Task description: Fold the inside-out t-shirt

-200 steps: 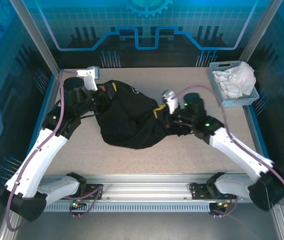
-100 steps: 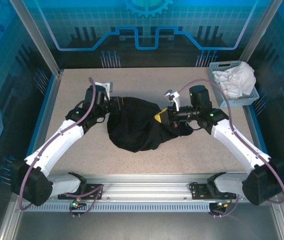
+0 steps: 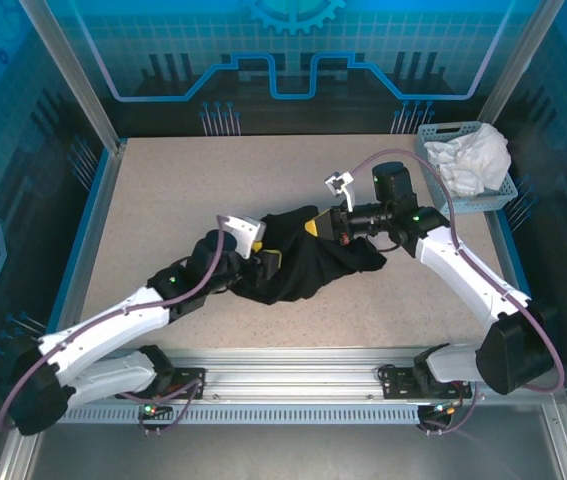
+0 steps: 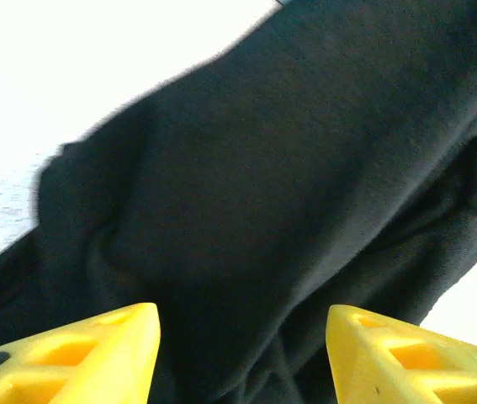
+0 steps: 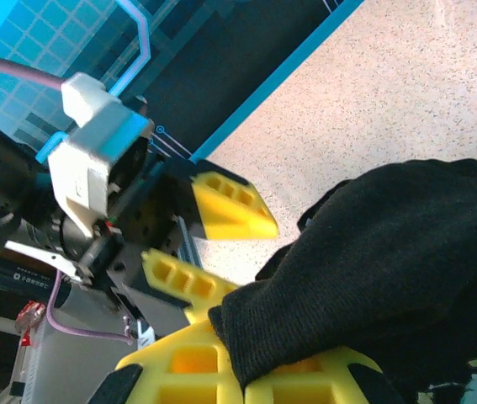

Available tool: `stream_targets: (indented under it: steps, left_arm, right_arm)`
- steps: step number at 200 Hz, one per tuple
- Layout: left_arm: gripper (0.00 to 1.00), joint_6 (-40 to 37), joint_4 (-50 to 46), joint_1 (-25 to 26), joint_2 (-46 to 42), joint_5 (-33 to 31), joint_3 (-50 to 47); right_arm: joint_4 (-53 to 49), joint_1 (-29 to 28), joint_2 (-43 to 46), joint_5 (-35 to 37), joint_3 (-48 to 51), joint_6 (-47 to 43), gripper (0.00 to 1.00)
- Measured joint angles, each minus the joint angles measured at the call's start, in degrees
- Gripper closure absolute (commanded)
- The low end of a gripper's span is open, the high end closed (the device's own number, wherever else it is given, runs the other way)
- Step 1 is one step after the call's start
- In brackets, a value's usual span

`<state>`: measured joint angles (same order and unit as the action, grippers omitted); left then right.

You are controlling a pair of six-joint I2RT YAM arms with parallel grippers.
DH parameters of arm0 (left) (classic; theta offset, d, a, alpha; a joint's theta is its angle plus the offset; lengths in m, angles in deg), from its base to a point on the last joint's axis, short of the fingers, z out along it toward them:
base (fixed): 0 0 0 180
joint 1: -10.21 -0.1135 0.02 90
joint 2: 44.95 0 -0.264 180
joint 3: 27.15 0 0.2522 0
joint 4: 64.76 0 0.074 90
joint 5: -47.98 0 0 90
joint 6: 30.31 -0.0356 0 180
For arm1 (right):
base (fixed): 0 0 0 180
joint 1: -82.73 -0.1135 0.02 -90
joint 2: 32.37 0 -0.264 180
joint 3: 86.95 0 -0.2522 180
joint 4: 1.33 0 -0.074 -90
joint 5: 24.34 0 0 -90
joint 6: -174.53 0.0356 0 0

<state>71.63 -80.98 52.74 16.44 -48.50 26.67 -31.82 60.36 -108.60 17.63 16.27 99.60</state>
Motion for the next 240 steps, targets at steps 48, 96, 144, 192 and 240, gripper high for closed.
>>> stream_targets:
  steps: [48,96,144,192,240]
  left_arm:
    - [0.66,-3.7,3.3,0.9,10.3,-1.5,3.3]
    - [1.00,-6.3,1.6,0.7,12.4,-3.6,9.2]
    - [1.00,1.7,-6.6,-6.2,2.0,11.7,22.8]
    - [1.00,6.6,-9.4,-10.7,2.8,21.5,33.5]
    - [1.00,9.2,-12.6,-12.0,7.7,21.9,33.8]
  right_arm:
    - [-0.5,0.1,0.0,0.0,0.0,-0.1,1.00]
    - [-10.3,1.4,0.1,8.5,-3.4,-5.7,1.00]
    - [-16.2,1.0,3.8,26.5,-13.6,-8.1,1.00]
    - [-12.5,-3.9,7.1,36.8,-17.6,-7.0,0.81]
    - [-15.7,-7.4,6.8,50.4,-12.6,-8.0,0.58]
